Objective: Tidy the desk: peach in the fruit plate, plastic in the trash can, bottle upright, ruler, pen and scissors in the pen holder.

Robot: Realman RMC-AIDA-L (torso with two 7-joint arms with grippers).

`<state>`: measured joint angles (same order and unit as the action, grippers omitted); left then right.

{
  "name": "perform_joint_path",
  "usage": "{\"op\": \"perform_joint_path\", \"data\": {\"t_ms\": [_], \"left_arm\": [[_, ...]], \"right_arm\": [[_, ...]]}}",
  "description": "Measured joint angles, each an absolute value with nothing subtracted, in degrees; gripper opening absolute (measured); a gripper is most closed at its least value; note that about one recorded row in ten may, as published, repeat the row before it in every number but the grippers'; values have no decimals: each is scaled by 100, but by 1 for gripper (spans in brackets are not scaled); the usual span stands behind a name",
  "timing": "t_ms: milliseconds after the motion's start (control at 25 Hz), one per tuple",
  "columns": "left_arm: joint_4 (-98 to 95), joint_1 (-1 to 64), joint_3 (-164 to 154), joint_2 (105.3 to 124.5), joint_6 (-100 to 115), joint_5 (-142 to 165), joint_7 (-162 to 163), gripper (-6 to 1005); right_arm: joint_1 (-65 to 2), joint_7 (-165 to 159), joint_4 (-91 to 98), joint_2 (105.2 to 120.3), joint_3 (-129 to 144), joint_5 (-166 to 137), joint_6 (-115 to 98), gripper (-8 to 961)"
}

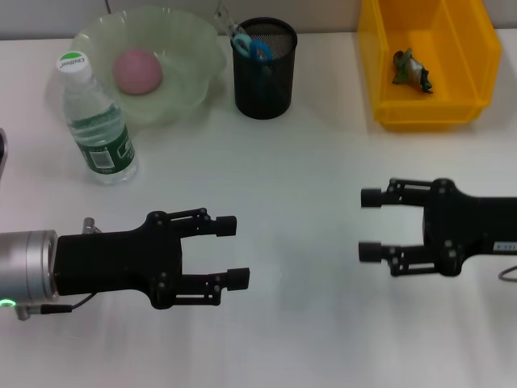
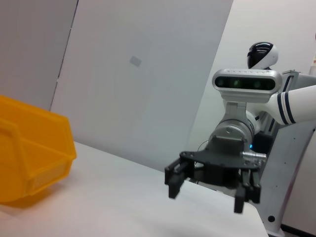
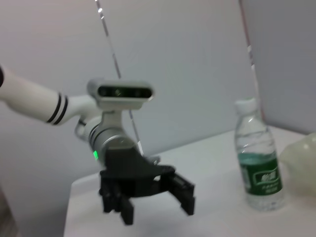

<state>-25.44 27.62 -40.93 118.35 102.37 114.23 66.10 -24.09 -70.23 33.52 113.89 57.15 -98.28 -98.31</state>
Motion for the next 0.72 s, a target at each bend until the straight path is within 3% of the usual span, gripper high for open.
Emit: {"op": "perform_joint_path", "data": {"t_ms": [720], "left_arm": [[-2531,2788,-4095,11838,10214,11416,6539,788]], "right_arm": [[-2503,-6963,3340,11454,5729,-10241,-9767,783]]}}
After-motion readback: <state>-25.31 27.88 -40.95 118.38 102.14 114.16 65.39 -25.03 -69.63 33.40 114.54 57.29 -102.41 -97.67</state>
